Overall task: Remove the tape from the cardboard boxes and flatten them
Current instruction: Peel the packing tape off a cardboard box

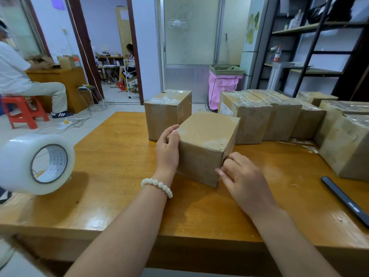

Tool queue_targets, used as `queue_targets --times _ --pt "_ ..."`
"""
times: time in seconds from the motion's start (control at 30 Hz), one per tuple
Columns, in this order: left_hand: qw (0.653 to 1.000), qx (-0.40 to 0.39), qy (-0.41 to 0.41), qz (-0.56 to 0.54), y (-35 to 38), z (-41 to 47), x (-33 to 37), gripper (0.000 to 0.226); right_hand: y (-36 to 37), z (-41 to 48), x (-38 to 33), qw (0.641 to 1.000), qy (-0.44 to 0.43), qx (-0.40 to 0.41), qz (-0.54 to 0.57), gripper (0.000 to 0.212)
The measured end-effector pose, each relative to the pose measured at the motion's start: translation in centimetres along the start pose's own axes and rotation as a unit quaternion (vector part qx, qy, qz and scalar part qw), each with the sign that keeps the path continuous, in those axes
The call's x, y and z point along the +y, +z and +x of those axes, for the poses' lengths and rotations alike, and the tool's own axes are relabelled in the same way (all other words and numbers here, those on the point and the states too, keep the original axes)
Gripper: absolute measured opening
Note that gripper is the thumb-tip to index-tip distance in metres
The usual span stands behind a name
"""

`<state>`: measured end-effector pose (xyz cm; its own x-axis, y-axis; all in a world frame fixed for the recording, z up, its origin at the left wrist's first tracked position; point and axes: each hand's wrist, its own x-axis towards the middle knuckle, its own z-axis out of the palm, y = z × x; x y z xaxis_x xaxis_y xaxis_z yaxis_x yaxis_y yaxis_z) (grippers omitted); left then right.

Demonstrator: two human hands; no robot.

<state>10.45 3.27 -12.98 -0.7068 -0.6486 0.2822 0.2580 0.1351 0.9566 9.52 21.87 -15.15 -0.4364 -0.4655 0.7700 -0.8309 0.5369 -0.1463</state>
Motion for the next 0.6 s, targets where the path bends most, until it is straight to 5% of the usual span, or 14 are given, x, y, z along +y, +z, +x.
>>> queue_targets --times 0.13,0.37,0.6 --pt "1.0 0.002 0.002 0.003 0.1 -0.1 0.0 0.031 -0.3 -0.3 -0.6 0.999 -0.026 0.039 -0.022 0.016" --pt "1.0 0.002 0.014 0.021 0.0 -0.2 0.0 0.033 -0.5 -1.8 -1.3 0.993 -0.011 -0.009 -0.115 0.05" --pt "1.0 0.006 0.012 0.019 0.0 -0.3 0.1 0.033 -0.5 -1.9 -1.6 0.994 -0.001 0.003 -0.105 0.043"
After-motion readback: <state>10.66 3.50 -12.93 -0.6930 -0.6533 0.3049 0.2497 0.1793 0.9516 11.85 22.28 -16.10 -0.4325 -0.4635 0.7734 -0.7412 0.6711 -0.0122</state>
